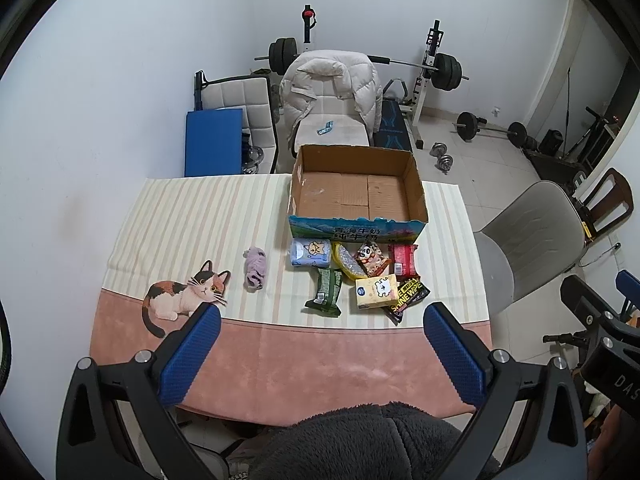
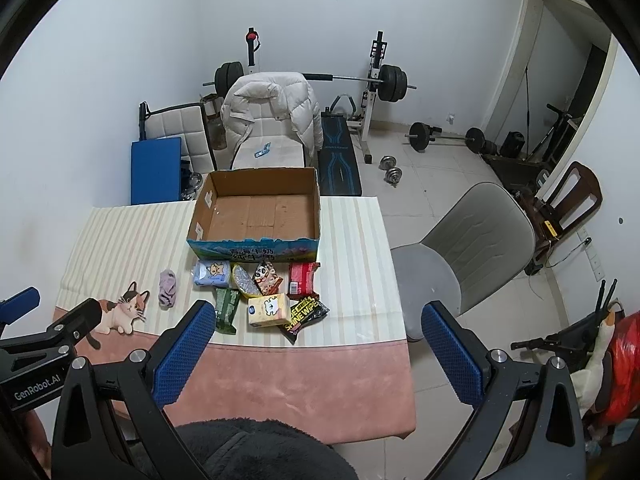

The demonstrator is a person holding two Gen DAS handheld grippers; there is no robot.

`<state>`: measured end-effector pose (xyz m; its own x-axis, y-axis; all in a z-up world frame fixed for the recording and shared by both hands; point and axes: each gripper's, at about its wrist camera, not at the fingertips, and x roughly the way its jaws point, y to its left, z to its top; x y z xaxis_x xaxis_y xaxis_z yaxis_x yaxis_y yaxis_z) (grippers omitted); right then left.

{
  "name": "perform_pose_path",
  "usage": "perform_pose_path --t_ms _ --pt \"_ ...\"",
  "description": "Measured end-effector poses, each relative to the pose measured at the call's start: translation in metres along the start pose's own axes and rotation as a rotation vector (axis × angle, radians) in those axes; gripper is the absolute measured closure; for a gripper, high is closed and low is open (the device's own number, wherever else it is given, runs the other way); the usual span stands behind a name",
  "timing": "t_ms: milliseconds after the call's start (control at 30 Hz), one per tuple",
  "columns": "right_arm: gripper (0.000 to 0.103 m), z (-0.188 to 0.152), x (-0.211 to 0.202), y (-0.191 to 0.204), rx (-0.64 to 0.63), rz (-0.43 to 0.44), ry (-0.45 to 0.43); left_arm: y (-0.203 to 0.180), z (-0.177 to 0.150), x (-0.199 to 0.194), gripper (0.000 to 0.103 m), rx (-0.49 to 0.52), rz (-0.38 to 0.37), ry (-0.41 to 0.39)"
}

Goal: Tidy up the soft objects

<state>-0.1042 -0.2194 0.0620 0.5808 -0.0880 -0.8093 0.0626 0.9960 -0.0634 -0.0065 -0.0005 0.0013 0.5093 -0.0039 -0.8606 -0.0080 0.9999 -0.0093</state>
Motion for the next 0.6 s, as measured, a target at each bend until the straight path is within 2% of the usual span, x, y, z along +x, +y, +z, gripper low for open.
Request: perform_pose_path --t_ms 600 --pt "0.000 -0.0010 0.0024 0.0000 0.000 0.004 -0.005 -0.0053 0.0048 -0.0050 0.000 0.003 0.004 -0.010"
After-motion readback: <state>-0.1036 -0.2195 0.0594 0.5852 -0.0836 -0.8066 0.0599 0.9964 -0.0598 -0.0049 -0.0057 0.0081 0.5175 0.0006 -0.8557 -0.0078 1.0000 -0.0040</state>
